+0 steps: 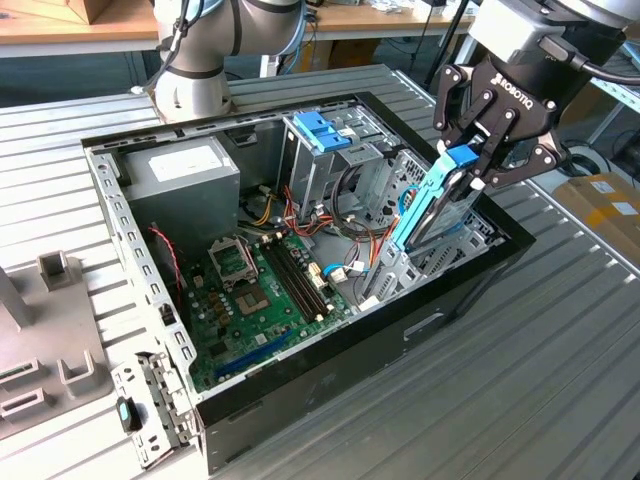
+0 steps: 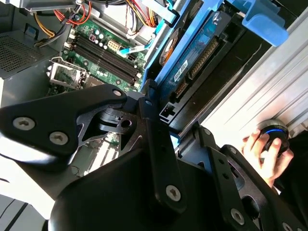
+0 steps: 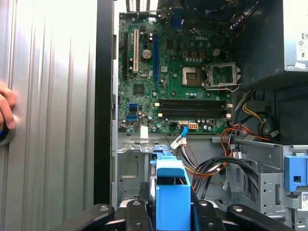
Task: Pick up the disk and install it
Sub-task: 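Insert the disk into the insertion slot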
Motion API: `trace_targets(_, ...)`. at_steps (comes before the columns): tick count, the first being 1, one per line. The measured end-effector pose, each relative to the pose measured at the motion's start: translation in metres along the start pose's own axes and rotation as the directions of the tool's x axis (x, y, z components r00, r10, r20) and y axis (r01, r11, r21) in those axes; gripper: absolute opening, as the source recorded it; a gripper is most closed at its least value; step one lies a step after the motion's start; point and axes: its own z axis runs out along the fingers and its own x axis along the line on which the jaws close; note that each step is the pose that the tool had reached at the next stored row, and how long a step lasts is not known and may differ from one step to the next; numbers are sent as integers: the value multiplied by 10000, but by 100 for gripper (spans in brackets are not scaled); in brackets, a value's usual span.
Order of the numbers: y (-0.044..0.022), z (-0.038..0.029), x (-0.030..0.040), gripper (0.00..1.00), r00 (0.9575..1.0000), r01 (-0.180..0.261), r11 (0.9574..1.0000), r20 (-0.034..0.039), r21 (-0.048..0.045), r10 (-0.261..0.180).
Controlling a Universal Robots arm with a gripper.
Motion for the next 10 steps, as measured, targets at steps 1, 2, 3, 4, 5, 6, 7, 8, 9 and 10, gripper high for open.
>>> trace_targets(1,0,4,0,37,10000,0,10000,-2,0,0)
trace_targets(2,-1,10,1,37,10000,0,10000,-3,0,0)
trace_targets(3,-1,16,1,37,10000,0,10000,-3,-1,0)
trace_targets(4,-2,23,2,37,10000,0,10000,-3,0,0)
trace_targets(5,-2,30,2,37,10000,0,10000,-3,-1,0)
trace_targets(6,-3,43,3,37,10000,0,10000,-2,0,0)
trace_targets(7,-3,55,4,37,10000,0,10000,0,0,0)
trace_targets(8,-4,63,5,37,10000,0,10000,-2,-1,0)
trace_targets(9,-4,69,5,37,10000,0,10000,-3,0,0)
trace_targets(10,-5,74,6,37,10000,0,10000,-3,0,0)
